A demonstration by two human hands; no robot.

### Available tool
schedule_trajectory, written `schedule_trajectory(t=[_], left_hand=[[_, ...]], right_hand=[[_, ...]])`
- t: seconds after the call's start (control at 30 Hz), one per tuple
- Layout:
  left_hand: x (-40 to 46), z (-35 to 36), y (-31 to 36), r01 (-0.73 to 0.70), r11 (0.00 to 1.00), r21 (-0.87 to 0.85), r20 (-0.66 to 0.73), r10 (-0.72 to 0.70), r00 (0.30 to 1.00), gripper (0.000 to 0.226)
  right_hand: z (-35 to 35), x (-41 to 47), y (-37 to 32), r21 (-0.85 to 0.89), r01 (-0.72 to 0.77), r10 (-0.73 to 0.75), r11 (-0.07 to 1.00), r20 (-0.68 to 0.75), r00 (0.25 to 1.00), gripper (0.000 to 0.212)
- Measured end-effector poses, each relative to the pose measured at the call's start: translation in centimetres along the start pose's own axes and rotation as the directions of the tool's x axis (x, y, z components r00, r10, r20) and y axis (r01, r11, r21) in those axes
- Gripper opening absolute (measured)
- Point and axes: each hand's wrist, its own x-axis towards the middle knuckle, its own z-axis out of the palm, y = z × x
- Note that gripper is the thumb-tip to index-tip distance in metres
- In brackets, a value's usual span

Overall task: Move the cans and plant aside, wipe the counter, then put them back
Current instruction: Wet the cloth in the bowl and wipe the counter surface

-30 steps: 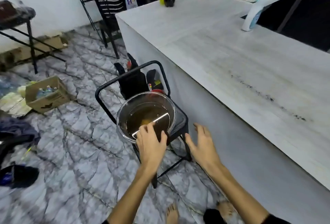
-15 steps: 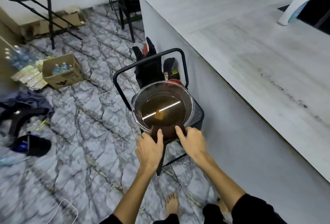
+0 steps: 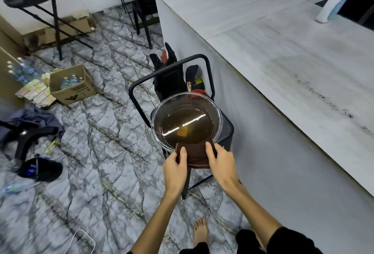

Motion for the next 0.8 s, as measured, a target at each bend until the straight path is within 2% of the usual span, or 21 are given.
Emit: schedule_trajectory(t=[0.13, 0.23, 0.4, 0.53, 0.7, 0.8], left_hand=[[-0.8, 0.8, 2.0, -0.121, 0.989, -0.086, 0.079, 0.128, 0.989, 0.037], [-0.4, 2.4, 4.5, -0.216, 0.97, -0.115, 0.131, 0.23, 0.964, 0.039], [0.1, 7.8, 9.9, -0.364, 0.923, -0.122, 0.238, 0.383, 0.893, 0.033], [1.0, 13.8, 14.5, -0.446, 0.886, -0.126, 0.302, 0.463, 0.833, 0.023], [2.6, 21.9, 19.3, -0.528, 0.844, -0.094, 0.325, 0.527, 0.785, 0.026], [4.4, 25.9, 21.5, -0.571, 0.818, -0.065, 0.336, 0.557, 0.759, 0.029]], right_hand=[[-2.6, -0.5, -0.2, 0.037, 0.016, -0.013, 0.999, -0.079, 0.997, 0.042], [-5.9, -0.2, -0.3, 0.024, 0.019, -0.015, 1.0, -0.159, 0.987, 0.04], [-12.9, 1.4, 0.9, -0.057, -0.082, 0.059, 0.995, -0.321, 0.945, 0.049], [-18.5, 3.6, 3.2, -0.145, -0.13, 0.046, 0.981, -0.474, 0.879, 0.05], [-25.0, 8.3, 6.5, -0.34, -0.144, -0.087, 0.929, -0.579, 0.811, 0.047], [-27.9, 11.6, 7.7, -0.43, -0.227, -0.049, 0.874, -0.541, 0.839, 0.046]])
